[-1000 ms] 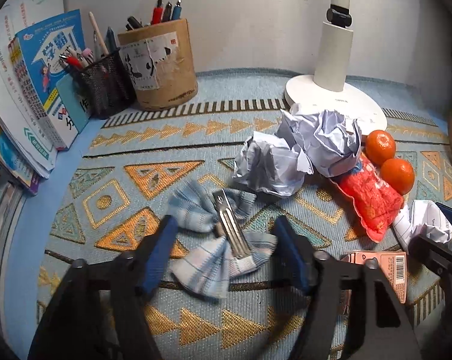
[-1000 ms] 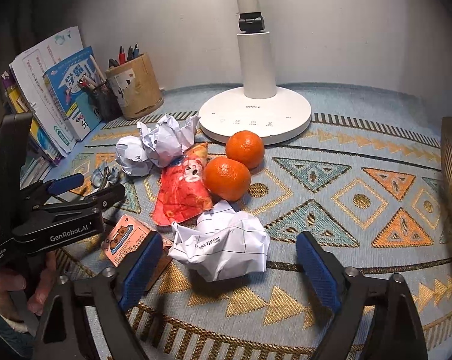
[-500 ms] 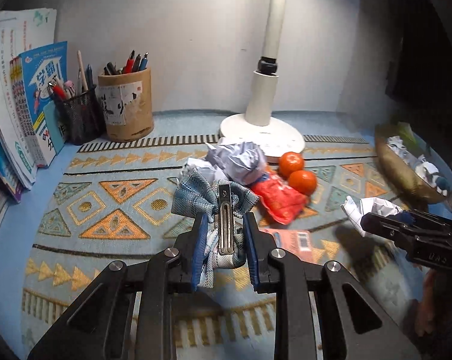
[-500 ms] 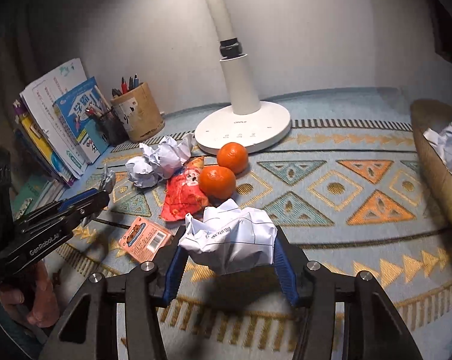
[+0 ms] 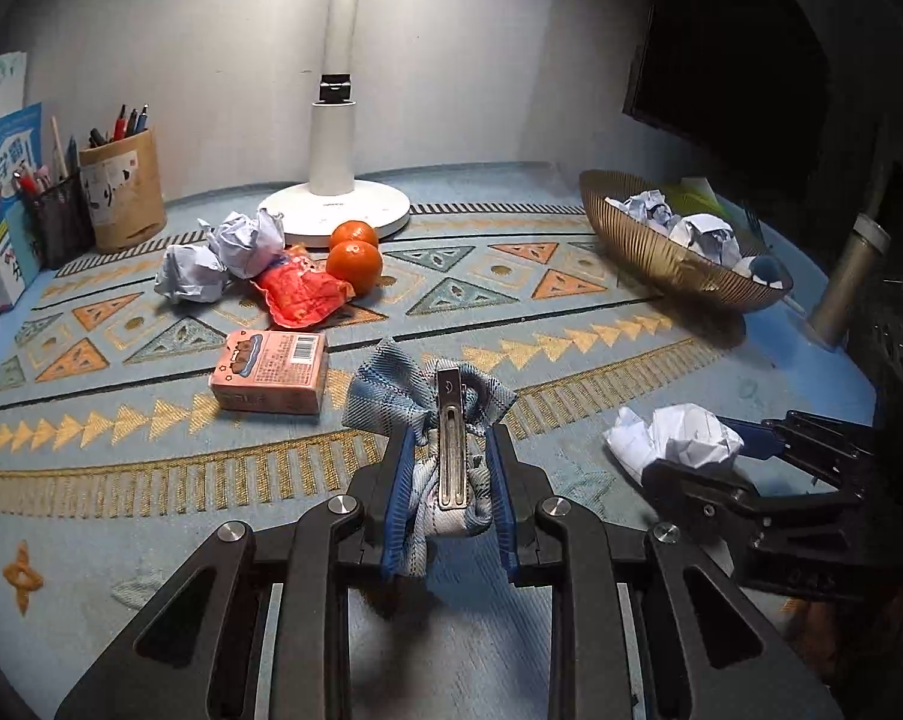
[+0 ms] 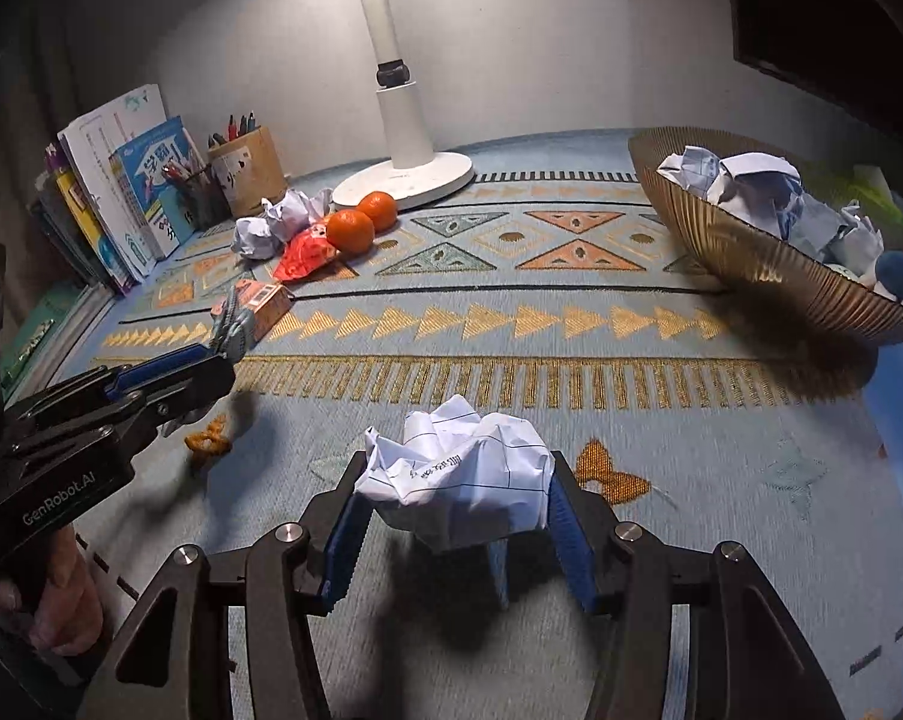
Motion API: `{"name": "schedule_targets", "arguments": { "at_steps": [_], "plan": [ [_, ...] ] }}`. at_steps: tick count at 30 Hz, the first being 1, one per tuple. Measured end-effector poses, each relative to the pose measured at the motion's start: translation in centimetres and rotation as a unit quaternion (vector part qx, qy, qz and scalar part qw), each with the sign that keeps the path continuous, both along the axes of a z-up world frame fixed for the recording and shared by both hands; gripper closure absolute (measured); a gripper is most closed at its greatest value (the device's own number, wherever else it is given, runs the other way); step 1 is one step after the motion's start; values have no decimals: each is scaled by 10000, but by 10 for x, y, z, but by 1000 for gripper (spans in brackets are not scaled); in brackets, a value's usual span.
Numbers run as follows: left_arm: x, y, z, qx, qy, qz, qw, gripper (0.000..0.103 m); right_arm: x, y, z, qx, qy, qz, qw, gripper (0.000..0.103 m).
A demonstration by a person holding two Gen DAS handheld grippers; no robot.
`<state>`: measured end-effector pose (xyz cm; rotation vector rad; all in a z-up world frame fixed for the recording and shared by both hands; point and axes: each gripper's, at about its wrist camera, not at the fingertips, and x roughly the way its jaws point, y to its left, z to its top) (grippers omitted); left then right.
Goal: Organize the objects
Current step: 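Carry the bow clip and paper over the amber bowl and open both tools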
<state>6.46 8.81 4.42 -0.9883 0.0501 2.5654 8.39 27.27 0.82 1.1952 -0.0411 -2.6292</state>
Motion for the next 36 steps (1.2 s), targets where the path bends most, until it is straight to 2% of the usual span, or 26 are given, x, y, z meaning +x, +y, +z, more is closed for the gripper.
{"name": "schedule_targets", "arguments": {
  "at_steps": [1, 3, 6, 11, 12, 14, 16, 17, 21, 23, 27, 32, 36],
  "plan": [
    [-2, 2, -2, -122, 6, 42, 9999, 82, 2, 0, -2, 14, -27, 23, 10000, 39],
    [-8, 1, -7, -103, -195, 8, 9998, 81, 10, 3, -5, 30, 26, -4, 10000, 32],
    [-5, 0, -8, -41, -233, -13, 9997, 79, 22, 12, -12, -158, 99, -105, 9998, 18],
    [-6, 1, -9, -9, -284, -74, 9996, 79, 28, 15, -9, -456, 118, -163, 9988, 16],
    [-6, 2, -9, -29, -289, -74, 9995, 79, 26, 15, -9, -454, 119, -157, 9988, 17],
    [-4, 2, -9, -37, -252, -71, 9997, 79, 22, 11, -9, -400, 116, -116, 9991, 24],
    [-3, 1, -8, -15, -213, -50, 9998, 79, 20, 7, -9, -252, 151, -95, 9995, 43],
    [-3, 0, -7, 8, -209, -38, 9998, 79, 20, 6, -10, -241, 178, -60, 9995, 48],
    [-3, -3, -7, 90, -232, -25, 9997, 79, 24, 7, -11, -362, 255, -36, 9990, 50],
    [-2, 0, -6, 12, -212, -27, 9998, 79, 26, 12, -8, -572, 244, -39, 9981, 51],
    [-8, 21, 5, -129, -335, -314, 9989, 80, 29, 33, 27, -633, 644, -229, 9956, 51],
    [-19, 70, 60, -2, 241, -812, 9964, 80, 23, 90, 96, -674, 1390, -774, 9850, 50],
    [-43, 125, 94, 25, 605, -1190, 9910, 80, -3, 152, 133, -1330, 1482, -1199, 9726, 50]
  ]
}}
